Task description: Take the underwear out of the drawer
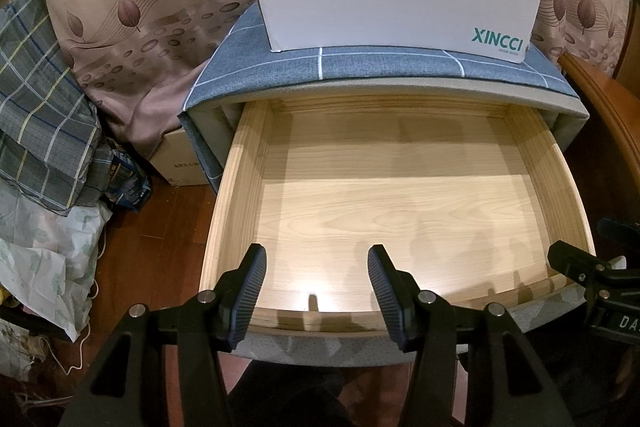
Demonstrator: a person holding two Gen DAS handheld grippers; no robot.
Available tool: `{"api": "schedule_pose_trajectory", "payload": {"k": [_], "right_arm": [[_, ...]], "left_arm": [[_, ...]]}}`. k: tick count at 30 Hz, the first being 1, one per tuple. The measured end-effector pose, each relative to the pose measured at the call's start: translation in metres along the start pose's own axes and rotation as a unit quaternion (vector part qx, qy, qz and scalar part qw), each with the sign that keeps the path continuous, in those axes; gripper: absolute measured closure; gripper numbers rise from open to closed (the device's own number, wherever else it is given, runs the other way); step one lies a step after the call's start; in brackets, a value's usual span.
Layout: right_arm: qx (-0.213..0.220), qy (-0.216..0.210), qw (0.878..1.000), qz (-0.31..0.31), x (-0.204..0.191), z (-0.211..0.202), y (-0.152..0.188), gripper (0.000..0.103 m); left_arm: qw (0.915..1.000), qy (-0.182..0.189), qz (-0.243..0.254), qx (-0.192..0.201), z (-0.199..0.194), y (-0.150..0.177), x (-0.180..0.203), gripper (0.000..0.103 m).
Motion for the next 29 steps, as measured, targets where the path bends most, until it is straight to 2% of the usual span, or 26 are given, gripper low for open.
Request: {"api": "schedule_pose_trajectory", "payload": {"k": [29], "right_arm": [[-0.001,-0.001,1.000,0.001,-0.0003,0.0001,0.0002,0.009]], "left_arm": [[1.0000,0.000,0.005,0.006,-0.0026,0.0003,0.0006,0.049]]}}
Point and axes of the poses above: each gripper's, at about its wrist camera, not at the fingertips, and z roughly the way its jaws point, x to its right, y to its underside, the point moved 5 cm from there along z, roughly the way its jaws point, and after that the axes turned 8 degrees about -x, right-handed, at the moved point
